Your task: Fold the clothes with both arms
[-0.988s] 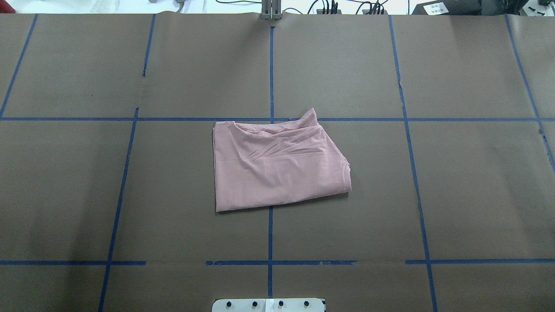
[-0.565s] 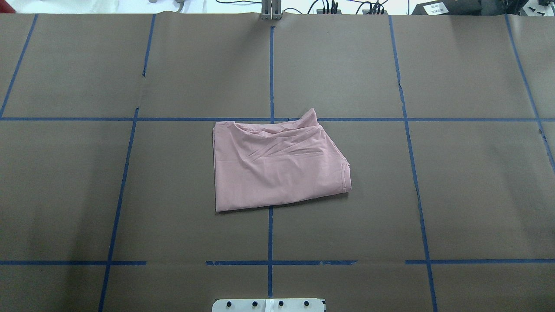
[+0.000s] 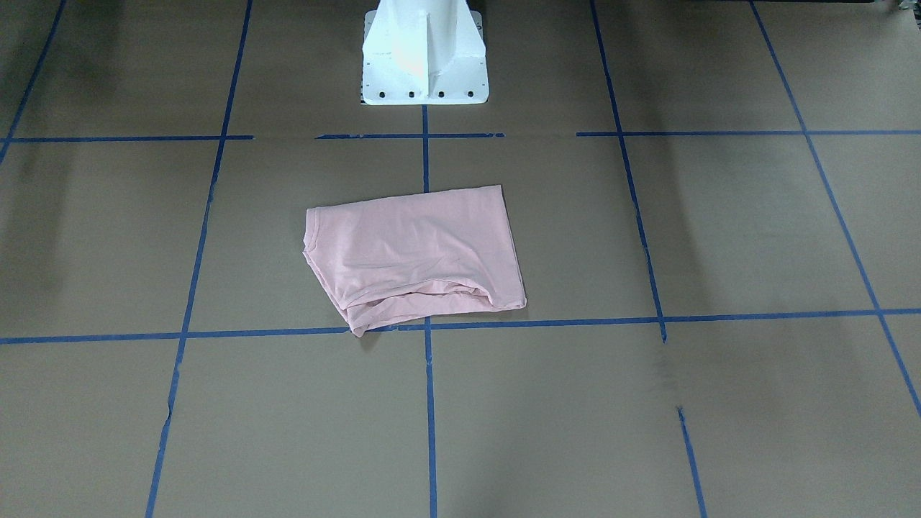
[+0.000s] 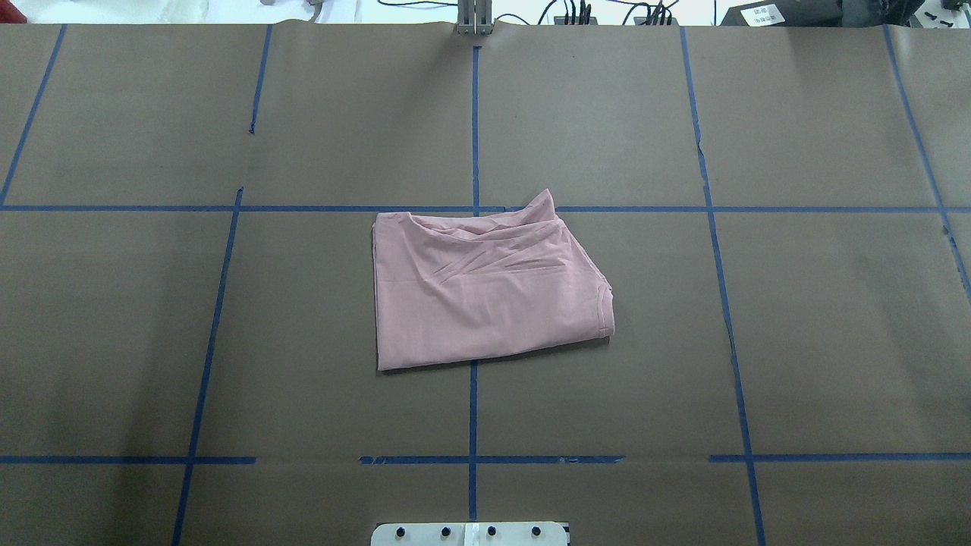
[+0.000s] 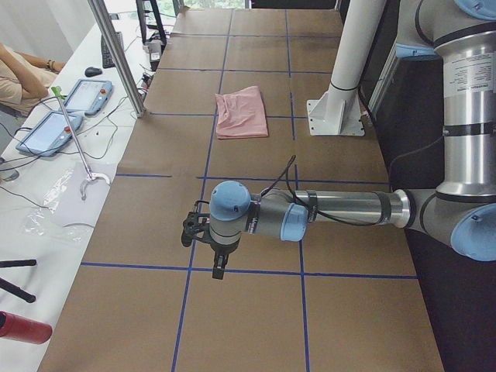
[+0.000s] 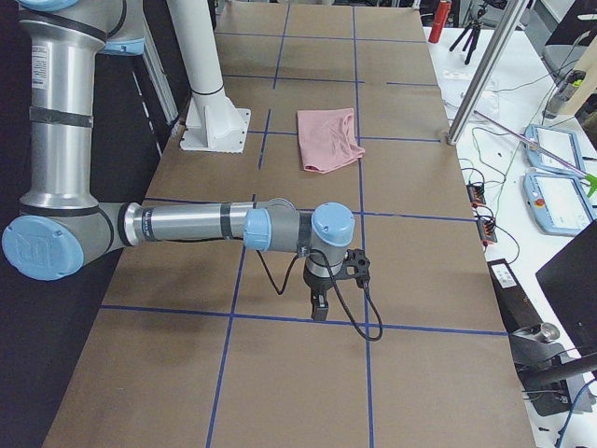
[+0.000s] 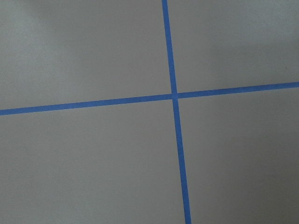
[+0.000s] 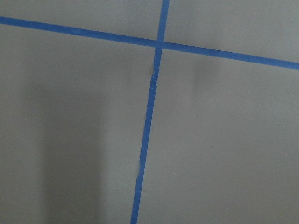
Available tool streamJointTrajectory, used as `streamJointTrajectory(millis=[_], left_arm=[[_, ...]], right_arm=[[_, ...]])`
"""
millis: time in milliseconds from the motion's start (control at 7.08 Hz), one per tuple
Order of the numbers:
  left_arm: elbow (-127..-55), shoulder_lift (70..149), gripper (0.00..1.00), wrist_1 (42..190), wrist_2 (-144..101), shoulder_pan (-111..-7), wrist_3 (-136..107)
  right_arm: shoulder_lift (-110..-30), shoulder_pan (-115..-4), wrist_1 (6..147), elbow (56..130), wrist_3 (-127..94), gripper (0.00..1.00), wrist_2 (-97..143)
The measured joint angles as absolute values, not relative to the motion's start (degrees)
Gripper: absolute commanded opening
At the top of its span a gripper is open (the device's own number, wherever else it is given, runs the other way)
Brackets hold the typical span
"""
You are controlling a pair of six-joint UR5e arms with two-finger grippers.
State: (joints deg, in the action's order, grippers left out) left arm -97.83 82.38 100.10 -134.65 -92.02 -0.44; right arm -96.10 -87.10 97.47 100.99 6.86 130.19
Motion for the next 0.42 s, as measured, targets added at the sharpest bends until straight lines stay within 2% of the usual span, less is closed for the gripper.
streamJointTrajectory(millis=[424], left_arm=[[-97.8,82.4,1.00,100.1,-134.6,-92.0,-0.4]], right_arm=[[-96.1,-87.1,97.5,101.0,6.9,1.00,130.9]])
